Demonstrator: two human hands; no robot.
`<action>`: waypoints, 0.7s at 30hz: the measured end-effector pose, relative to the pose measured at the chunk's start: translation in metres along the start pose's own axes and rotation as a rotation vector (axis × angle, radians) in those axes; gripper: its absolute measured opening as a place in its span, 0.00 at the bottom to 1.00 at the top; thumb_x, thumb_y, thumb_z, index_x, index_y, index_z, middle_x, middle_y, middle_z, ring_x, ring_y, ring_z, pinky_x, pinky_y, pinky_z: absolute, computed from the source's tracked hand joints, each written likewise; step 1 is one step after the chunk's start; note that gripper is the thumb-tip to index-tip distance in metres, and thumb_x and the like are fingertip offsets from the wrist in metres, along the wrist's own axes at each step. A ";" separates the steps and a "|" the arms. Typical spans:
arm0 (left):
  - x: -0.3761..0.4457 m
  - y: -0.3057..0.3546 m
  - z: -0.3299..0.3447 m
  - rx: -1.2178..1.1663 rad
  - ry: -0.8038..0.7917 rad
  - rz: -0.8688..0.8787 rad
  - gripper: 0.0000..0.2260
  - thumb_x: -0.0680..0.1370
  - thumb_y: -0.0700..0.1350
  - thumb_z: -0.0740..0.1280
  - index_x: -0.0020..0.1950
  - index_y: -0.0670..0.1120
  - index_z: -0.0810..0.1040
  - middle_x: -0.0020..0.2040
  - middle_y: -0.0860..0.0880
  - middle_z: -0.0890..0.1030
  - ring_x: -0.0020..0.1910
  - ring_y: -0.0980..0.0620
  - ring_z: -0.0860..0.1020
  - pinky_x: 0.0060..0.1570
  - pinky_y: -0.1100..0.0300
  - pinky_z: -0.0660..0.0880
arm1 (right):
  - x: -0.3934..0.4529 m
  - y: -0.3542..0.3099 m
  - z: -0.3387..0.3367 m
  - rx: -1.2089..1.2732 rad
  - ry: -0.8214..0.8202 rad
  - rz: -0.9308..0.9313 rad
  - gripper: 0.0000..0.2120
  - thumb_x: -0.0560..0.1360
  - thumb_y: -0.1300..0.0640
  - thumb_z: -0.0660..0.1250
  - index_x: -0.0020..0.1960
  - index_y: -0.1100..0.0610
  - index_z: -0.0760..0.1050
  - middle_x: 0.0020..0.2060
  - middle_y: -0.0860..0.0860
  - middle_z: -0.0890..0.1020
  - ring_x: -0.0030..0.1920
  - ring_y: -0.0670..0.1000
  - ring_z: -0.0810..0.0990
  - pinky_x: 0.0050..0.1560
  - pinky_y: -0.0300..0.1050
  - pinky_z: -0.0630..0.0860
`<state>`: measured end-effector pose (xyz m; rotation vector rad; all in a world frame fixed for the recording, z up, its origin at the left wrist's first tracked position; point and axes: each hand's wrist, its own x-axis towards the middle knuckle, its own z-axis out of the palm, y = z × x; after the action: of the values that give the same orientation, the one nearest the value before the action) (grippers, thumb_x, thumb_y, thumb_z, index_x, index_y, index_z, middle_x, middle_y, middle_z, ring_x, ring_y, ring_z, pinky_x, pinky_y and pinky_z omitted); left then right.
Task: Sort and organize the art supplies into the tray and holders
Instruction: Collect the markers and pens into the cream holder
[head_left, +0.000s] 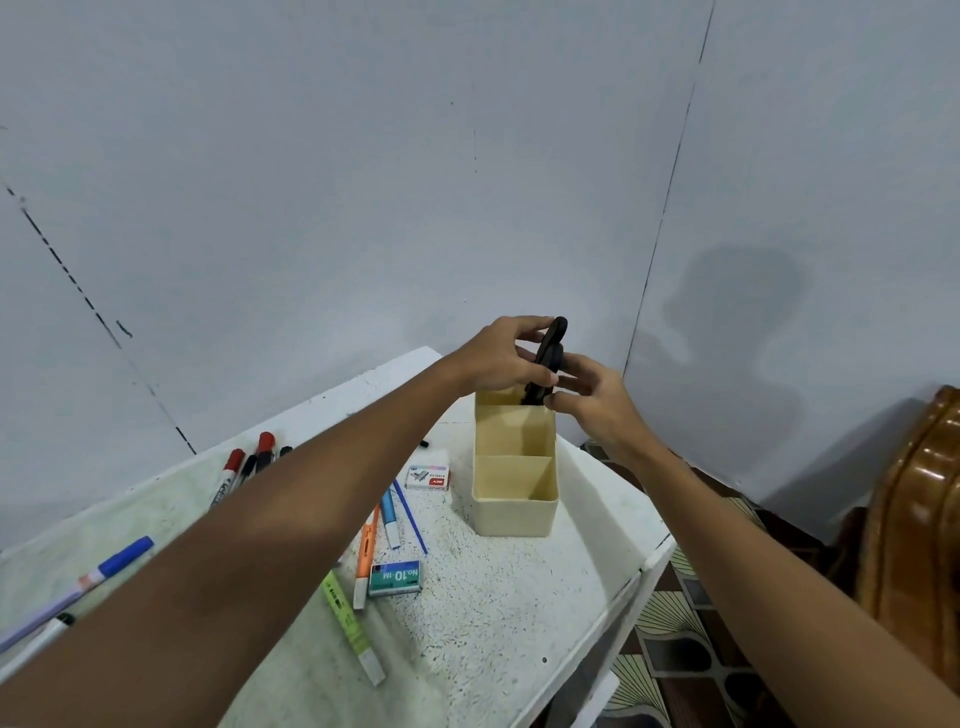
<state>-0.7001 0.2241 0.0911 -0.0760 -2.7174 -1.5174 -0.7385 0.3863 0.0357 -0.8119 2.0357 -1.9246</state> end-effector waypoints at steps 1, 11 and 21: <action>0.000 -0.001 0.000 -0.015 0.001 -0.012 0.32 0.70 0.38 0.75 0.72 0.48 0.68 0.65 0.45 0.75 0.54 0.49 0.81 0.58 0.52 0.77 | 0.000 0.000 0.000 0.005 0.001 0.004 0.20 0.71 0.71 0.69 0.59 0.53 0.76 0.55 0.50 0.82 0.56 0.51 0.81 0.54 0.43 0.79; -0.009 -0.006 0.003 -0.064 0.022 -0.069 0.20 0.68 0.45 0.77 0.59 0.49 0.79 0.53 0.45 0.82 0.51 0.47 0.82 0.51 0.51 0.80 | 0.000 0.001 0.002 0.066 0.041 0.124 0.19 0.71 0.71 0.68 0.61 0.62 0.74 0.56 0.56 0.81 0.52 0.56 0.83 0.46 0.44 0.80; -0.075 -0.027 -0.018 0.236 0.247 0.028 0.16 0.72 0.46 0.75 0.58 0.46 0.79 0.51 0.49 0.82 0.46 0.54 0.80 0.46 0.64 0.77 | -0.038 -0.020 0.024 -0.292 0.362 -0.392 0.07 0.70 0.67 0.68 0.44 0.57 0.77 0.40 0.52 0.79 0.37 0.48 0.77 0.34 0.36 0.71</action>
<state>-0.6272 0.1928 0.0741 0.0737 -2.6580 -1.1047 -0.6903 0.3859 0.0444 -1.0598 2.5794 -2.1308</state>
